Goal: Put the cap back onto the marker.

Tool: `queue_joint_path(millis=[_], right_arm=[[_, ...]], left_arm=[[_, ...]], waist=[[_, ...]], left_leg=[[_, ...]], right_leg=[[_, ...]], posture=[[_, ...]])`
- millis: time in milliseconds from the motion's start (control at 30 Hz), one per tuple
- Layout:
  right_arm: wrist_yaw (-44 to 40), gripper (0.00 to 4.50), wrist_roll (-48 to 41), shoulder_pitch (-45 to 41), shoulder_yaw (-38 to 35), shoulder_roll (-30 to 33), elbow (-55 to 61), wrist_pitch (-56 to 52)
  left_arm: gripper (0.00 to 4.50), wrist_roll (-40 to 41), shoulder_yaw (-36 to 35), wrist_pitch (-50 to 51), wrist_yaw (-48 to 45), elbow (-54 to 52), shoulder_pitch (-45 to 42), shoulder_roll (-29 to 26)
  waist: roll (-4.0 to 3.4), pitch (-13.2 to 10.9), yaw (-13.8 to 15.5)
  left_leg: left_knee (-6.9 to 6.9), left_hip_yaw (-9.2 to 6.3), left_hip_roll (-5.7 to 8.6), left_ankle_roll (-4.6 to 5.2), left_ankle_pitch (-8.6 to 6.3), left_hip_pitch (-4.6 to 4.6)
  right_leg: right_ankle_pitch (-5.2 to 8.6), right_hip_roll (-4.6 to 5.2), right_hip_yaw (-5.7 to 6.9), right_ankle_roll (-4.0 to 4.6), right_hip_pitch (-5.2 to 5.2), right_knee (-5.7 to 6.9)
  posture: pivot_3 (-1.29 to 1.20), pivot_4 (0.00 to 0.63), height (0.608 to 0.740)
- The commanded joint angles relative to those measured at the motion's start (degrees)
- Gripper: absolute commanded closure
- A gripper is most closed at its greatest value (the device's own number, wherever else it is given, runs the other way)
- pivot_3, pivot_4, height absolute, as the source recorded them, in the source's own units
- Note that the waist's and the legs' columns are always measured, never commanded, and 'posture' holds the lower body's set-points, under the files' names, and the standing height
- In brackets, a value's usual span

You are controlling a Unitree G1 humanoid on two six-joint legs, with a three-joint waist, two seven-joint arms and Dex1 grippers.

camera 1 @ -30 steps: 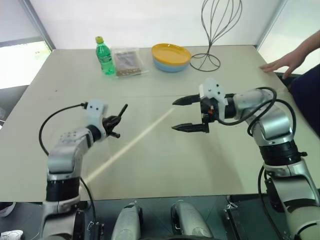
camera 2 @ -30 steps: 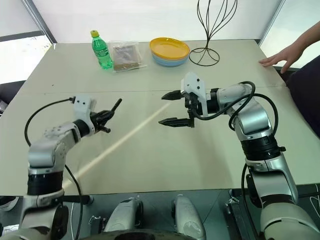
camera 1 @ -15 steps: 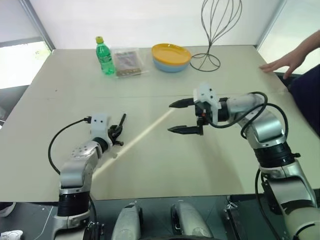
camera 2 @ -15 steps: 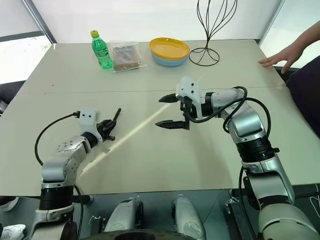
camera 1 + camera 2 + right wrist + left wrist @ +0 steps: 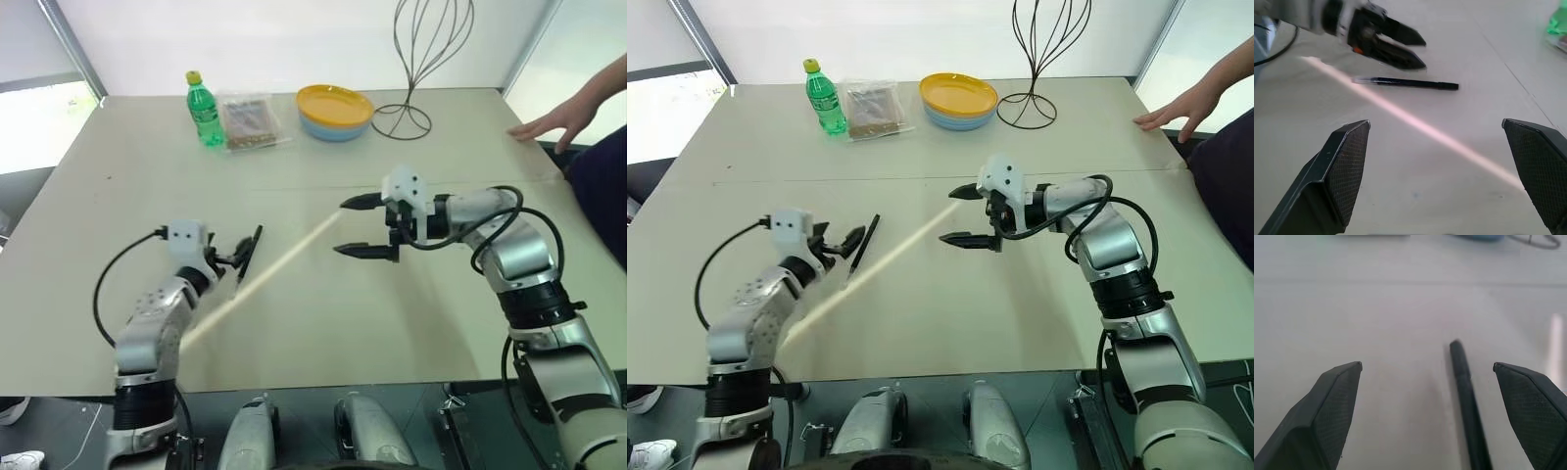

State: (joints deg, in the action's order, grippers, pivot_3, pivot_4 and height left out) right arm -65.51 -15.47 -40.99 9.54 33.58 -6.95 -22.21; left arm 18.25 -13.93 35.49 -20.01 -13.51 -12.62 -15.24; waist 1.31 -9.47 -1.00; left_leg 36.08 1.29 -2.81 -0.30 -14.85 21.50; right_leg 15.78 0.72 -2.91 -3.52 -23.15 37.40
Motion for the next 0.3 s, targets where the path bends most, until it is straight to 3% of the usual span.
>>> queue_joint_path(millis=[33,167,300], right_arm=[[6.17,0.00,1.88,0.08,-4.97,0.36,-3.22,3.80],[11.50,0.00,2.89,4.46,-8.25,0.98,-3.10,4.78],[17.68,0.00,3.26,9.10,-11.91,0.66,0.05,4.73]], left_arm=[[0.03,2.67,-5.67,-1.35,-2.65,-3.79,-1.42,-6.30],[0.03,0.83,-6.89,-5.32,-8.37,-0.73,0.82,-16.12],[0.03,2.06,-10.12,-8.03,-10.56,2.30,2.02,-20.05]], waist=[[-0.01,0.00,-0.02],[-0.02,0.01,-0.02],[-0.02,0.01,0.04]], left_leg=[[0.00,-0.01,0.00,0.00,0.00,0.01],[-0.10,0.03,0.00,0.00,0.00,-0.03],[-0.17,0.10,-0.05,0.00,0.00,0.03]], right_leg=[[0.00,-0.03,0.00,0.01,-0.01,0.00],[0.02,-0.05,-0.01,0.03,-0.01,-0.08],[0.02,0.06,-0.01,0.03,-0.05,-0.19]], posture=[[0.00,0.150,0.740],[0.00,0.150,0.740],[0.00,0.150,0.740]])
